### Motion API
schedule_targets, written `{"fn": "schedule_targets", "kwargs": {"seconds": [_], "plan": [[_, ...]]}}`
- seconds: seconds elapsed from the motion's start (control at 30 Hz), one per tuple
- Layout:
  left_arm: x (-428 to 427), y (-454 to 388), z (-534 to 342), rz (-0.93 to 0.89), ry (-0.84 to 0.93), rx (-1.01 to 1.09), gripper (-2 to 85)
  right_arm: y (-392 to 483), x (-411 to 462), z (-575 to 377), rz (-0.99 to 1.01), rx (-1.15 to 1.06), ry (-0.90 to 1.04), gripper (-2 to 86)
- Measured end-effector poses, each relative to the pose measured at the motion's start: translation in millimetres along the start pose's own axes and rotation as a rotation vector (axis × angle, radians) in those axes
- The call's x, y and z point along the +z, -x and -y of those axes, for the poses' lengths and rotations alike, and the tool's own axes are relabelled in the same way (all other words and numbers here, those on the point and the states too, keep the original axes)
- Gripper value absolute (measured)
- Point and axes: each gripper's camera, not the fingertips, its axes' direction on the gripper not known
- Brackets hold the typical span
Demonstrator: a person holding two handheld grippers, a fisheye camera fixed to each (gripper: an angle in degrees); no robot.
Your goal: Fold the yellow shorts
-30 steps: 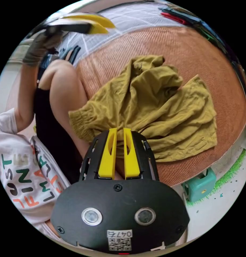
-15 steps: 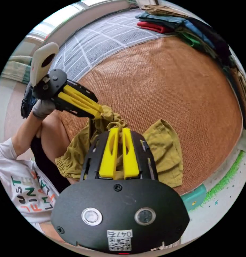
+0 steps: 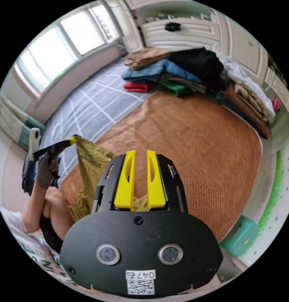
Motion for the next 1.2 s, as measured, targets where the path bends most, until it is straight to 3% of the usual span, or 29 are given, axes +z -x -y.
{"fn": "schedule_targets", "kwargs": {"seconds": [0.1, 0.27, 0.5, 0.7, 0.83, 0.97, 1.1, 1.2], "plan": [[-2, 27, -17, 0.031, 0.006, -0.079, -0.7, -10, 22, 0, 0.017, 0.051, 0.064, 1.7], [-15, -8, -29, 0.150, -0.010, 0.071, -0.8, 23, 47, -6, 0.089, -0.115, 0.154, 2.6], [-11, -33, -41, 0.147, 0.015, 0.200, -1.0, 56, 95, 10, 0.147, -0.183, 0.231, 0.9], [-7, -46, -39, 0.064, 0.033, 0.232, -1.0, 19, 63, 31, -0.074, -0.015, 0.119, 0.2], [8, -74, -30, 0.077, 0.109, 0.316, -1.0, -14, 68, 23, -0.177, 0.016, 0.282, 7.5], [19, -95, -18, 0.027, 0.182, 0.359, -1.0, -31, -8, -44, -0.138, 0.064, 0.094, 5.8], [21, -116, -7, -0.013, 0.193, 0.361, -1.0, -37, -43, -141, -0.141, 0.170, 0.125, 6.3], [18, -143, 0, -0.013, 0.190, 0.389, -1.0, -29, -43, -210, -0.264, 0.227, 0.198, 7.6]]}}
